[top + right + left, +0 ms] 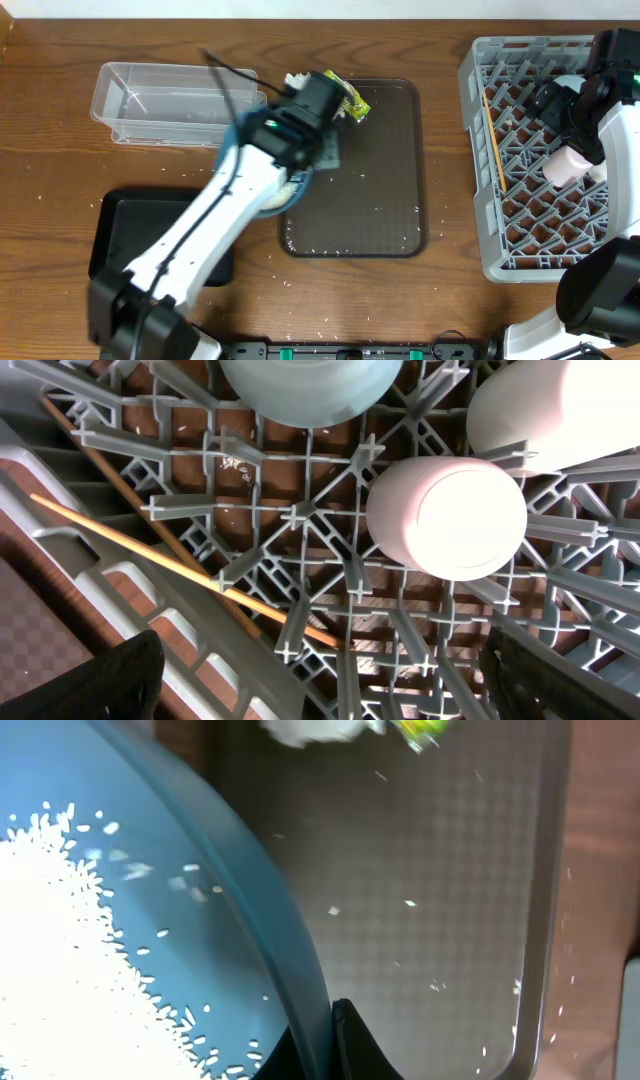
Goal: Sort waste into correct bins and load items into the dishwasher rack
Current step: 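Lift the blue plate and carry it over the black tray, then tilt the blue plate to pour the rice onto the black tray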
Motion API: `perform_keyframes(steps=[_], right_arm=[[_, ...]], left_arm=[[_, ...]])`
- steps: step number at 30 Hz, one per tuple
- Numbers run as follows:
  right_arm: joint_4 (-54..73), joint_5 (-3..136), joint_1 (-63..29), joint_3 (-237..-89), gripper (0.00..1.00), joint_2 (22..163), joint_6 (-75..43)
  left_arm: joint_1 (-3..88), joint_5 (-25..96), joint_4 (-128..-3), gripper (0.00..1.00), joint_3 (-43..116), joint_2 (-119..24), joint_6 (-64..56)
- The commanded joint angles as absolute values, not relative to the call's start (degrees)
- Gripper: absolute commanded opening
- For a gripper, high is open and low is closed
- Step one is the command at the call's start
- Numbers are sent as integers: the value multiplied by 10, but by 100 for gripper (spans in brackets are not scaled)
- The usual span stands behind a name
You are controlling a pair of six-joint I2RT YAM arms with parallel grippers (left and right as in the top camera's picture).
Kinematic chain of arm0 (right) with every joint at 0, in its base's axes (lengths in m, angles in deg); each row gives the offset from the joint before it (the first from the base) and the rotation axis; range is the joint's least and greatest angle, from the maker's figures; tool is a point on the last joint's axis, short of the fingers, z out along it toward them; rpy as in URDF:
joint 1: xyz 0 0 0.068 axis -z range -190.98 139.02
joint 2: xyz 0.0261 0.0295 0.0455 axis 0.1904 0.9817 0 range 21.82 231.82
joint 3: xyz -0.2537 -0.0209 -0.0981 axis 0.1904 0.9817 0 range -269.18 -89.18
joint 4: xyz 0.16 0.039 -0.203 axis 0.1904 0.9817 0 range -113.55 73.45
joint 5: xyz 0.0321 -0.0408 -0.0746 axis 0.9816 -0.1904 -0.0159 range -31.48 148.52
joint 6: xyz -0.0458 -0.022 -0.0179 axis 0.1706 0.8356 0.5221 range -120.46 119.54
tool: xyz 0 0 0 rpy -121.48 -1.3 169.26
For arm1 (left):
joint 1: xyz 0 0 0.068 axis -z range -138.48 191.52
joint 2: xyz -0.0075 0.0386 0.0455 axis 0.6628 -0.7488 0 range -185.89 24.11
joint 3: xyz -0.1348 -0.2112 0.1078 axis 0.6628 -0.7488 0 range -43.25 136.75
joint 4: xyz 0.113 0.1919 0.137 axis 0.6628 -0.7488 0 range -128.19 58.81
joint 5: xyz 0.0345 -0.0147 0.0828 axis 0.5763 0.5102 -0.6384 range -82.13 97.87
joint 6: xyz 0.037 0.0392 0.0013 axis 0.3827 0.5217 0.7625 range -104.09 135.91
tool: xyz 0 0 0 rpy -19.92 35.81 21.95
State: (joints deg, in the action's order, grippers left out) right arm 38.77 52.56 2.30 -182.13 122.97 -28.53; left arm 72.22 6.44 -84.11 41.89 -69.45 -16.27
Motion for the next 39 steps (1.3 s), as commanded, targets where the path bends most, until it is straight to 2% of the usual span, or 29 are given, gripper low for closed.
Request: perform_keyframes(steps=[1, 6, 10, 21, 28, 33, 39], right_arm=[[388, 526, 29, -1828, 99, 1230, -291], [388, 525, 29, -1828, 99, 1230, -291], [389, 526, 29, -1828, 99, 1230, -291], [388, 526, 29, -1828, 99, 1230, -291], [389, 526, 29, -1828, 99, 1230, -291], [388, 526, 29, -1828, 99, 1230, -291], [389, 526, 29, -1828, 99, 1230, -291]], left_arm=[[684, 71, -858, 6, 417, -662, -207], [616, 171, -882, 6, 417, -653, -208], [572, 201, -900, 6, 417, -653, -205], [459, 395, -929, 6, 417, -653, -123], [381, 447, -968, 6, 417, -653, -103], [319, 568, -979, 6, 416, -653, -45], [255, 636, -998, 6, 396, -653, -16]])
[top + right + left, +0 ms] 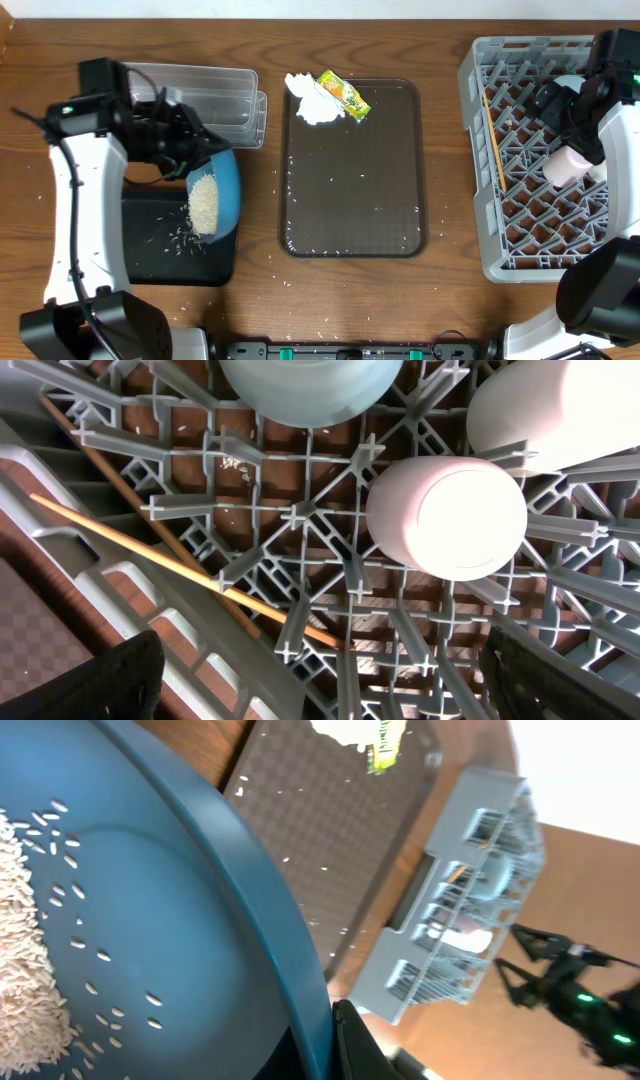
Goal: Sort waste into correct bins and load items into the dishwasher rack
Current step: 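Tilt the blue plate to pour the rice onto the black tray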
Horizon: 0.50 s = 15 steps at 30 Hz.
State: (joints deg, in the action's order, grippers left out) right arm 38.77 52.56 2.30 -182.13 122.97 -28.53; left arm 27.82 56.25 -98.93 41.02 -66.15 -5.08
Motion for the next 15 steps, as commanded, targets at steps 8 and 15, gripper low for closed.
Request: perform_keyframes(steps=[8, 15], right_arm=[[389, 525, 29, -1828, 99, 1230, -291], [389, 526, 29, -1828, 99, 1230, -291]], left_arm=[[179, 722, -999, 6, 317, -653, 39], [110, 802, -1006, 6, 287, -653, 103]])
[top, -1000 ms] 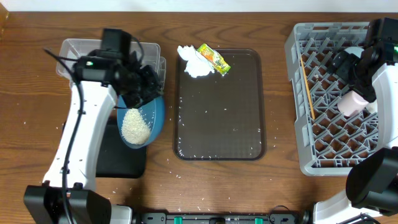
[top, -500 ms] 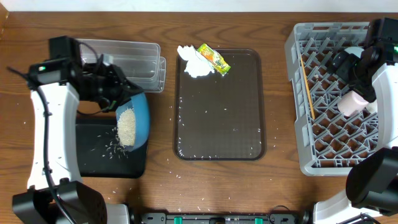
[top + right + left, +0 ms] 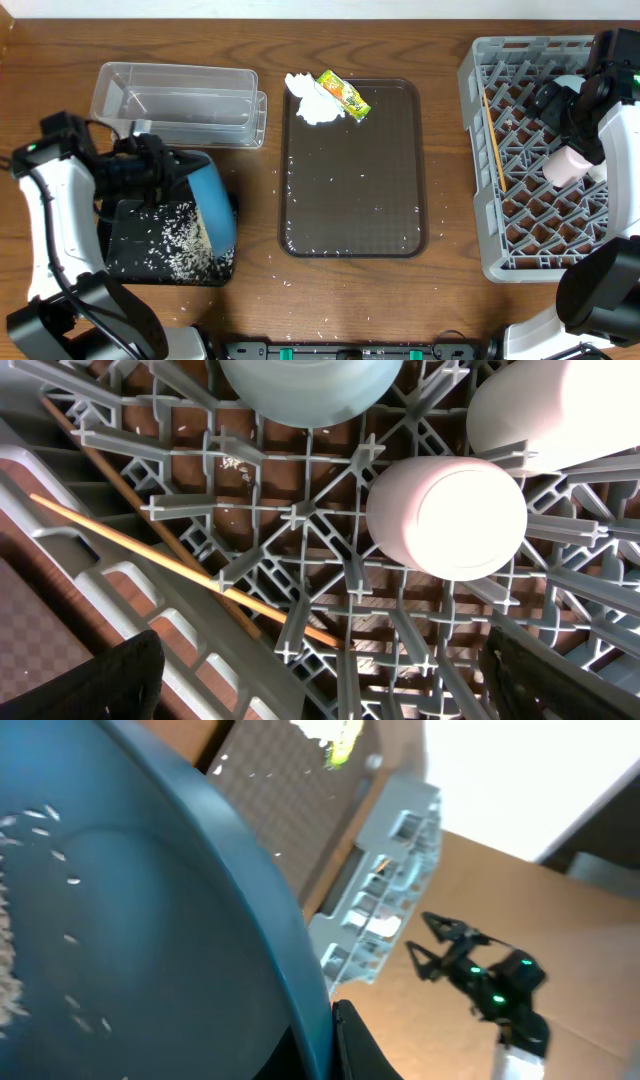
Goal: Sort waste into correct bins and load items into the dishwasher rack
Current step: 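Tilt the blue plate to pour the rice onto the black tray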
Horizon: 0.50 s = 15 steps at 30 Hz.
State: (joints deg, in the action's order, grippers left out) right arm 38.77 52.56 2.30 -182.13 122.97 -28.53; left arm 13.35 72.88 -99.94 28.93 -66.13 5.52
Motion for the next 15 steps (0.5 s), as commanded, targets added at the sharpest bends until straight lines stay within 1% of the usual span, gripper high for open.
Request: perform_keyframes(steps=[1, 8, 12, 15], right_arm=[[388, 526, 29, -1828, 99, 1230, -291], [388, 526, 29, -1828, 99, 1230, -291], [388, 526, 29, -1828, 99, 1230, -291], [389, 526, 29, -1828, 99, 1230, -291]], left_arm=[[101, 810, -1009, 6, 287, -653, 109], [37, 851, -1038, 6, 285, -653, 121], [-1, 889, -1070, 6, 284, -653, 156], [-31, 896, -1087, 6, 284, -653, 166]])
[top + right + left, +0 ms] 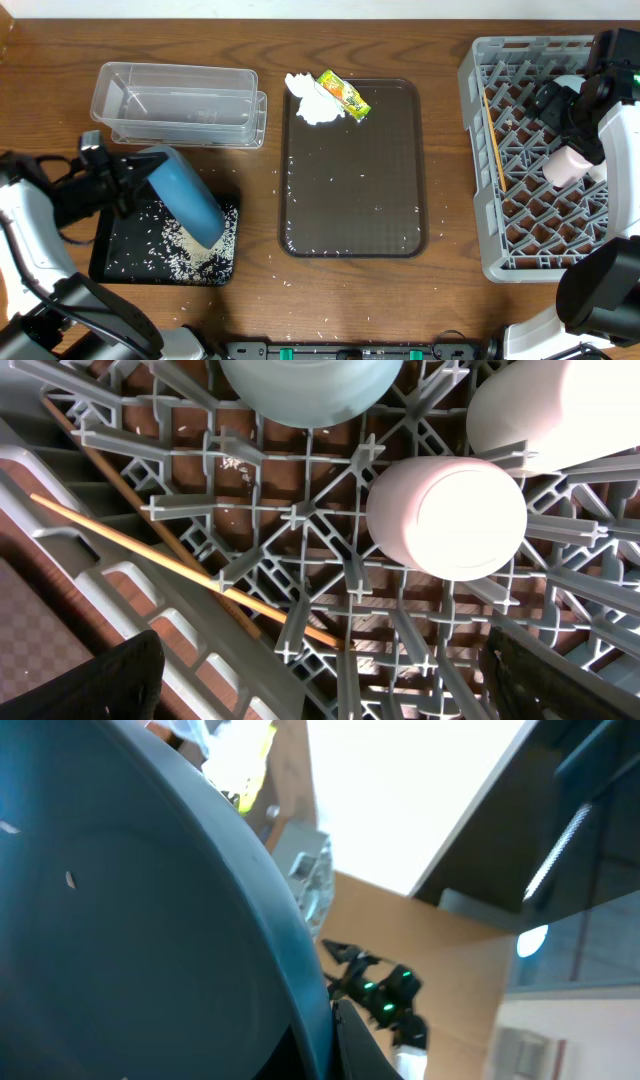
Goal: Sort waste into correct bins and load items into the dishwasher rack
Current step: 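Tilt the blue plate to pour the rice onto the black tray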
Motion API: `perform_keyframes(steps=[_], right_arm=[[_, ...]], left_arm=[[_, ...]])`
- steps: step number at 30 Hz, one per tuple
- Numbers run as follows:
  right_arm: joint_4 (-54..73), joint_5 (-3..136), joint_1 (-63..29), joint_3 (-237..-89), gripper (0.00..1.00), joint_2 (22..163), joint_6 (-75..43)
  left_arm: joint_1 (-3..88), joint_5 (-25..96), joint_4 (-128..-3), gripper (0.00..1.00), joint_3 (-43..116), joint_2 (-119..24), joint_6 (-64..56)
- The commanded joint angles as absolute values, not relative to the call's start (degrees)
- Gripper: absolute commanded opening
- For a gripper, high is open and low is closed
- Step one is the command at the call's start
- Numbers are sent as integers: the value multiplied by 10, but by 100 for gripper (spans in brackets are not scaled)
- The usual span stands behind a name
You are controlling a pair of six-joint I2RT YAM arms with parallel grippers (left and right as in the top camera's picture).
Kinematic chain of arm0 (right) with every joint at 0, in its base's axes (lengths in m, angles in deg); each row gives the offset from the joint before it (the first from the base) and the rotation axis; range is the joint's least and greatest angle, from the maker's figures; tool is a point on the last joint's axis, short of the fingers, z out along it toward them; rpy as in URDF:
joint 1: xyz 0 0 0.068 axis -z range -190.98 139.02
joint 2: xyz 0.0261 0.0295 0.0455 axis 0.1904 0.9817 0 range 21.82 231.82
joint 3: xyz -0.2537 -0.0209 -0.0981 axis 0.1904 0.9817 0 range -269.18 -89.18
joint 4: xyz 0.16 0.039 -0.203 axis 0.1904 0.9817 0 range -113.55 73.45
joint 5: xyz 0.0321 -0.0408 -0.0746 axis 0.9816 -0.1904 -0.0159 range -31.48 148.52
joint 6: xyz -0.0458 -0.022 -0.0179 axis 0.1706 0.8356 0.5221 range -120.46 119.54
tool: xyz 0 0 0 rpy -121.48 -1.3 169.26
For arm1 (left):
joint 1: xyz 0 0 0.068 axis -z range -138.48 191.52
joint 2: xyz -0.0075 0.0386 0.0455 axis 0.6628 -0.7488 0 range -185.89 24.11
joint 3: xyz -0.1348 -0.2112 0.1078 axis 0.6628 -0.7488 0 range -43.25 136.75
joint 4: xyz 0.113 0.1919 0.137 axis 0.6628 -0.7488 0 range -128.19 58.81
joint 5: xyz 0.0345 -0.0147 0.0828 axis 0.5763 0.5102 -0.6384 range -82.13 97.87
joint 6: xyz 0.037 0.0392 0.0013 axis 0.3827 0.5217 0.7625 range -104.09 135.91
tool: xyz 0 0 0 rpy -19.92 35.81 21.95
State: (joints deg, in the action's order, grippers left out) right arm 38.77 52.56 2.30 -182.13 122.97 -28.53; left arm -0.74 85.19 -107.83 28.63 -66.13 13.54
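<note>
My left gripper (128, 187) is shut on the rim of a blue plate (183, 195), tipped steeply on edge over the black bin (108, 262), where white rice (185, 251) lies scattered. In the left wrist view the blue plate (140, 920) fills the frame, nearly bare of rice. A white crumpled tissue (311, 102) and a yellow-green wrapper (343, 94) lie at the far edge of the brown tray (352, 240). My right gripper (325, 670) is open above the grey dishwasher rack (482, 215), over a pink cup (446, 516).
A clear plastic bin (178, 103) stands behind the black bin. The rack holds a chopstick (494, 142), a pale blue bowl (310, 385) and a white cup (560, 410). Stray rice grains dot the tray and the table near it.
The left arm has drawn further left and tipped the plate steeper over the black bin. More rice lies in the bin and the plate looks nearly bare. The right arm has not moved.
The left gripper first held the rice-laden plate at the tray's left edge. It then held it tilted over the black bin with rice sliding off. Rice then covered the bin floor, and now the plate stands on edge, almost bare. The right gripper stayed open over the rack.
</note>
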Motion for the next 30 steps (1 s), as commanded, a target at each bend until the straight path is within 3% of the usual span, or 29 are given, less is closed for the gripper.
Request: perform_keyframes(steps=[1, 30], right_arm=[[389, 526, 29, -1828, 99, 1230, -291], [388, 526, 29, -1828, 99, 1230, -291]], left_arm=[[-40, 896, -1088, 6, 284, -653, 168], [-98, 941, -1229, 6, 284, -652, 350]])
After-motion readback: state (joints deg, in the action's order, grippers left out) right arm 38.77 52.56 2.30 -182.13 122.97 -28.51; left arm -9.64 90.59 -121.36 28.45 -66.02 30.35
